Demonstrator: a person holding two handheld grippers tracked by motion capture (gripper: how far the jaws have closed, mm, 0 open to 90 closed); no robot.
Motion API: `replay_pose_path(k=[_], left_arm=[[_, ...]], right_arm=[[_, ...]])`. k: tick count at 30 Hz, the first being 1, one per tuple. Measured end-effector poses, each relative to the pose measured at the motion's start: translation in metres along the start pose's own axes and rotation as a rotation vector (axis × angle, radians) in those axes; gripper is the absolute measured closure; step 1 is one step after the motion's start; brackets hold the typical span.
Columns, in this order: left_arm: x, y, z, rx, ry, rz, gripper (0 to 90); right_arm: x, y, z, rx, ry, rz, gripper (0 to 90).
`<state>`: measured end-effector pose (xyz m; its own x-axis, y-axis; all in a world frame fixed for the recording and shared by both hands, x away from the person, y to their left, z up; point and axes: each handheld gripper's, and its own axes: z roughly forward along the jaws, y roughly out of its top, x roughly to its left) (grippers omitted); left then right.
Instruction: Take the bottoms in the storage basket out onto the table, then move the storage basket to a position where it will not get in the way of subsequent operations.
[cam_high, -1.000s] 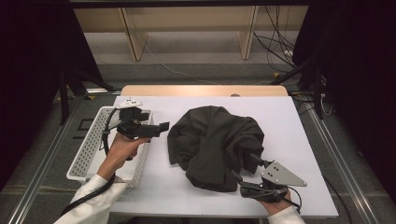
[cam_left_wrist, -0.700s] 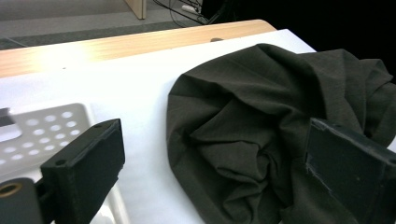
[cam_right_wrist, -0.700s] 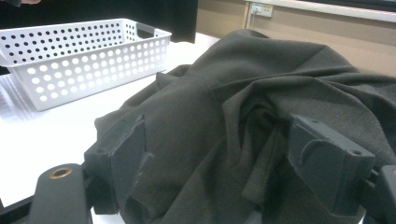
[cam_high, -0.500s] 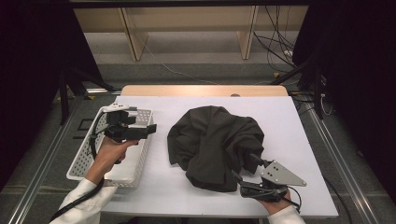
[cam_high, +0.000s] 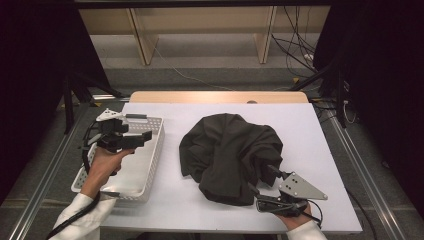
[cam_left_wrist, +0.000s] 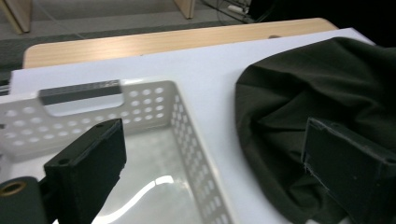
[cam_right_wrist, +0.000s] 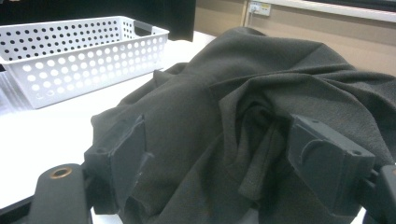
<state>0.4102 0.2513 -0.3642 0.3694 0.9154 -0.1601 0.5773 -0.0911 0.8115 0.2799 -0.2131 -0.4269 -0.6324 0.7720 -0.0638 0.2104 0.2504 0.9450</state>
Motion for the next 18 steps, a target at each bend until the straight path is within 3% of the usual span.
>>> replay_pose_path(k=[3, 8, 10, 18], left_arm=[[0.009, -0.002, 0.001, 0.043, 0.010, -0.029, 6.2], [0.018, -0.003, -0.002, 0.067, 0.049, -0.037, 7.0], [0.022, -0.003, -0.003, 0.088, 0.077, -0.026, 7.2], [0.033, -0.007, -0.002, 0.144, 0.112, -0.009, 8.2]], right_arm=[[0.000, 0.000, 0.001, -0.002, 0.001, -0.003, 21.1], [0.001, 0.001, 0.003, -0.002, 0.001, -0.004, 21.0], [0.001, 0.001, 0.003, -0.003, 0.003, -0.004, 21.1], [0.002, 0.001, 0.004, -0.002, 0.008, -0.012, 21.1]])
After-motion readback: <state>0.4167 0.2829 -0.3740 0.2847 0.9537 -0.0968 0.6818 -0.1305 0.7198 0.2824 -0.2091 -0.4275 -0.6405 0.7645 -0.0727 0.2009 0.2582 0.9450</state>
